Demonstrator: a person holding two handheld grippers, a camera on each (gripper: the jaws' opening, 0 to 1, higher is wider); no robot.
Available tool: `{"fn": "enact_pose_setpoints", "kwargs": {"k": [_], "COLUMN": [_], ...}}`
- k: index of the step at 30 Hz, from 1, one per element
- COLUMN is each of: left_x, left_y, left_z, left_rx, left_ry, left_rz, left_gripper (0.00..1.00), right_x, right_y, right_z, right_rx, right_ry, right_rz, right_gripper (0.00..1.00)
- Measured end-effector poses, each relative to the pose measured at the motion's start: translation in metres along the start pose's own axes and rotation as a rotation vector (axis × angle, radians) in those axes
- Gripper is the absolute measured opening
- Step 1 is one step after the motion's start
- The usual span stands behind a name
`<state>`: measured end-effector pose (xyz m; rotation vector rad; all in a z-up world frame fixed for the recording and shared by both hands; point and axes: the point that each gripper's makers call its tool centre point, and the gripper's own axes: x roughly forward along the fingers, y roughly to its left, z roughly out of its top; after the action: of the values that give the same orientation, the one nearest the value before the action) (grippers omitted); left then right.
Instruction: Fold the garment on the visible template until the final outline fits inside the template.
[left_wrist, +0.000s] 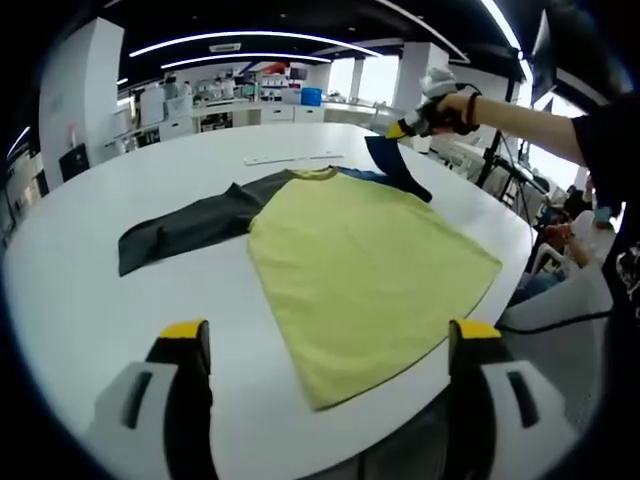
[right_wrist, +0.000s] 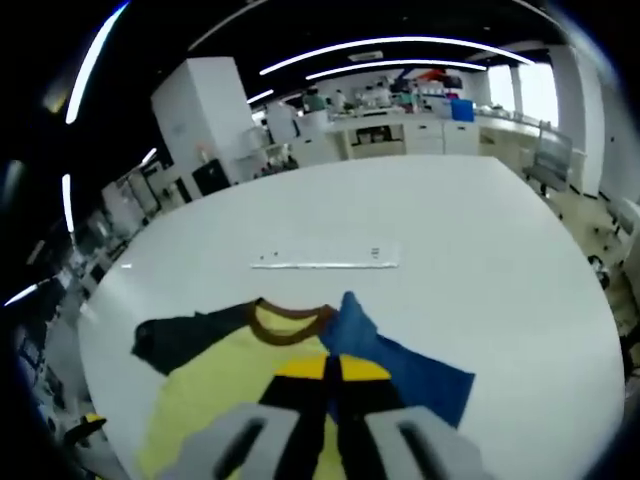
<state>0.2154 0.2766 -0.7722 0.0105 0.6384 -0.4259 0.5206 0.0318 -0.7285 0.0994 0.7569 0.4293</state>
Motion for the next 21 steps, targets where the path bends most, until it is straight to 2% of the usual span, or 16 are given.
{"fn": "enact_pose_setpoints", "kwargs": {"k": [12,21], "left_x": [0.007,0.003], "left_y": [-0.007,-0.001], "left_z": [-0.004,-0.011], "left_rx": [-0.004,-0.015], "left_ry": [0.018,0.037], "left_rz": [-0.020,-0.011], "left_gripper": [0.96,0.96], "right_x": [0.019,0.030], "right_y": [0.060,0.083], "right_z": [-0.006,-0.007], "right_rx": [0.006,-0.120], "right_ry": [0.002,0.014], "right_rz": [0.086,0.066], "right_gripper": [0.00,0.00]}}
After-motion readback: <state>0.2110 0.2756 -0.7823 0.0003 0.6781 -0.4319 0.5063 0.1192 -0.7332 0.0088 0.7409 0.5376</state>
